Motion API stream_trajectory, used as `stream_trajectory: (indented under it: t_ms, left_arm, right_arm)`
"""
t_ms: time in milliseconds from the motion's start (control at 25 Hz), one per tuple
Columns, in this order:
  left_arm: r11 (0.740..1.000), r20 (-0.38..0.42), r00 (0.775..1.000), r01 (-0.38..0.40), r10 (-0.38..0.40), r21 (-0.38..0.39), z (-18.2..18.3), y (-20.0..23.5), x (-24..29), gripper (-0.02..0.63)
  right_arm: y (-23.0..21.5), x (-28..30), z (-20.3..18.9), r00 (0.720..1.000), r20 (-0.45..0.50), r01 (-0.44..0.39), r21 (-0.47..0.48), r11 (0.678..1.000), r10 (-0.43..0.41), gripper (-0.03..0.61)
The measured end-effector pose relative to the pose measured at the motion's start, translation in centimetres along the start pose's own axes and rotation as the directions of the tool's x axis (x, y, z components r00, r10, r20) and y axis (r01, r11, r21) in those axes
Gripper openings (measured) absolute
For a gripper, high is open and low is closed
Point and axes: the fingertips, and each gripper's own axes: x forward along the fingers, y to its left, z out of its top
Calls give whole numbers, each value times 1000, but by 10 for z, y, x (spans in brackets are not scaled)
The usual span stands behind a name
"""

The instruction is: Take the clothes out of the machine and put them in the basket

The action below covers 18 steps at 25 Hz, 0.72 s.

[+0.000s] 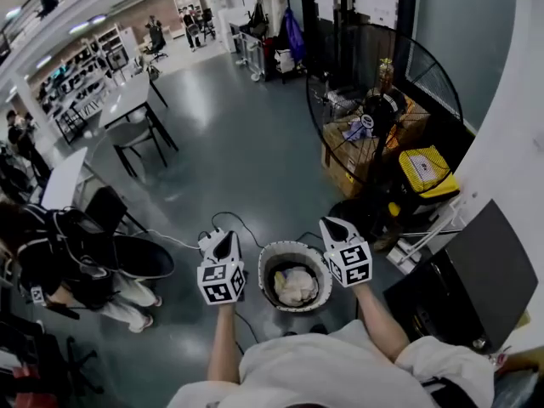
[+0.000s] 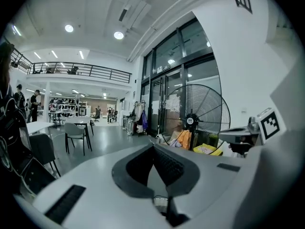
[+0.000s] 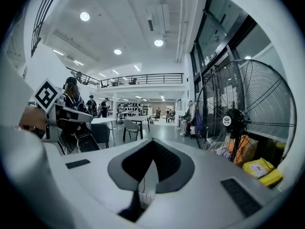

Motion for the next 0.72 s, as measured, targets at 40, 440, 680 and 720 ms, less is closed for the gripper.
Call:
stream_trajectory:
  t_ms: [40, 440, 680, 720]
  left_arm:
    - [1000, -1, 1000, 1, -1, 0, 0, 0, 0, 18]
    - [1000, -1, 1000, 15, -15, 5, 4, -3, 7, 18]
    - [1000, -3, 1000, 19, -19, 2, 4, -1, 10, 18]
    - [1000, -3, 1000, 19, -19, 2, 4, -1, 10, 18]
  right_arm:
    - [0, 0, 1, 1000, 1, 1, -1, 1000, -1, 21]
    - [1, 5, 3, 1000, -4, 0, -3, 1000, 0, 21]
    - [4, 9, 2, 1000, -13, -7, -5, 1000, 7, 21]
    - [5, 10, 3, 1000, -12, -8, -6, 1000, 8, 21]
